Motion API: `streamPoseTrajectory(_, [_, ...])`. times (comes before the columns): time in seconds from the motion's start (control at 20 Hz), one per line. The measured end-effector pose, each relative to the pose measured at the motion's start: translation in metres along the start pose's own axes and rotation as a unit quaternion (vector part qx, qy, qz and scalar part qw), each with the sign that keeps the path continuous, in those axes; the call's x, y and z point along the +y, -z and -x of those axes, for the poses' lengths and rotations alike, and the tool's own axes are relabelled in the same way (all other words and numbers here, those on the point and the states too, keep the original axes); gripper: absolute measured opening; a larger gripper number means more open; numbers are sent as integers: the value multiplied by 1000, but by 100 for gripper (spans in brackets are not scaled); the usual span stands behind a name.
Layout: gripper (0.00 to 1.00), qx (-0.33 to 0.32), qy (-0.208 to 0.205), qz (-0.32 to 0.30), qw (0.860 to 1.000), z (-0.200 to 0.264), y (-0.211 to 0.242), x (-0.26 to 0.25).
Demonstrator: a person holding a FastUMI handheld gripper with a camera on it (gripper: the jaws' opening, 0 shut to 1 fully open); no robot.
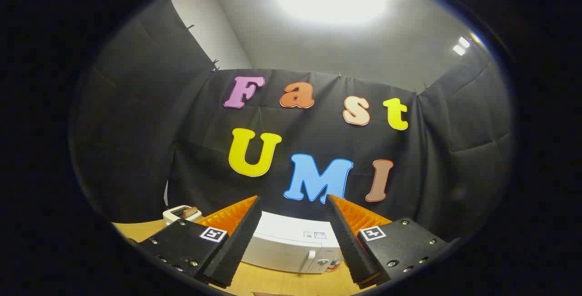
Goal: Open the microwave, put the food inside, and close the microwave door.
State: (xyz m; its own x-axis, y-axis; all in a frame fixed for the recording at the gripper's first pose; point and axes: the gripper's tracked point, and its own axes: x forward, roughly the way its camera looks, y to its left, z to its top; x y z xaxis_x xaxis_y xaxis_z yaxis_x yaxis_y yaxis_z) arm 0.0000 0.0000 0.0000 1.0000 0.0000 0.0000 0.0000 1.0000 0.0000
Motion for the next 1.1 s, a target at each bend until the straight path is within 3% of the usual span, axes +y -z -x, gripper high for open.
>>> streamPoseTrajectory(0.7, [91,18,-11,-29,999,-17,29,-9])
streamPoseTrajectory(1.1, [91,58,12,-48,997,-48,124,-34])
